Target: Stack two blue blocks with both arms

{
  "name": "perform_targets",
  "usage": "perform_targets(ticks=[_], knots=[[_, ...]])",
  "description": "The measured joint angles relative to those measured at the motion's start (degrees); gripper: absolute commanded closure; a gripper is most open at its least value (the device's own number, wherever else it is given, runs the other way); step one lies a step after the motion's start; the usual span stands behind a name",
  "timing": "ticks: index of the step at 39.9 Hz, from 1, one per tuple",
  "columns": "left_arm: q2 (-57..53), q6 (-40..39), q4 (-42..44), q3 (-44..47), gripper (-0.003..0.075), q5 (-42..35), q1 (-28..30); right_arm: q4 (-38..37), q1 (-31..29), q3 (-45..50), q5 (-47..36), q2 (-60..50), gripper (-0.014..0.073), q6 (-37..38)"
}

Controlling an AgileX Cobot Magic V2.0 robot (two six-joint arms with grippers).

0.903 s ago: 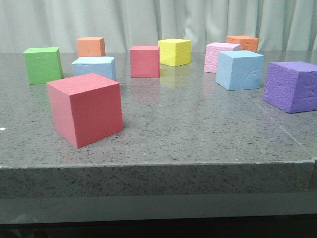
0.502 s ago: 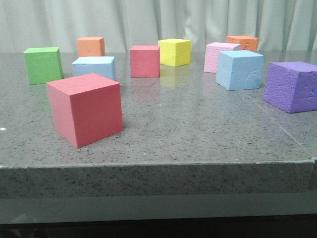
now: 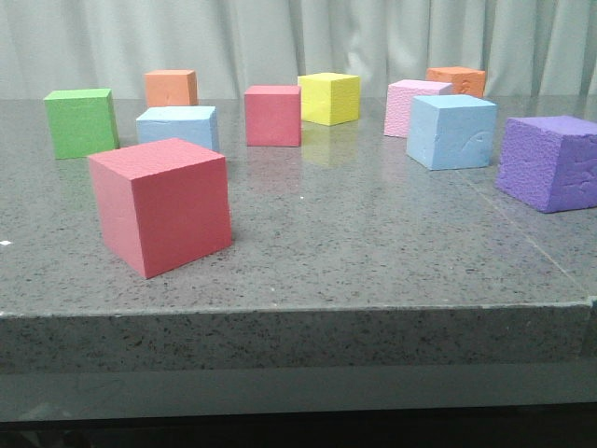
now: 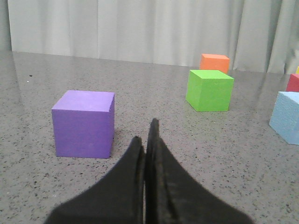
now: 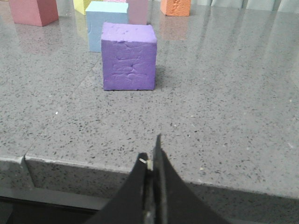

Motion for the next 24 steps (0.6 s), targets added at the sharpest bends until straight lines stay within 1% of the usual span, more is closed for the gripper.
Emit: perform_targets(ticks=[13,20,24], knots=[[0.0,0.0,0.0,0.0,0.0741,0.0,0.0,0.0,0.0,0.0,-0.2,0.0,0.0661,0.0],[0.0,0.0,0.0,0.0,0.0741,0.0,0.0,0.0,0.0,0.0,-3.3,0.0,0.0661,0.0],[0.0,0.0,0.0,0.0,0.0741,-1.6,0.0,0.0,0.0,0.0,-6.0,0.0,0.0661,0.0]])
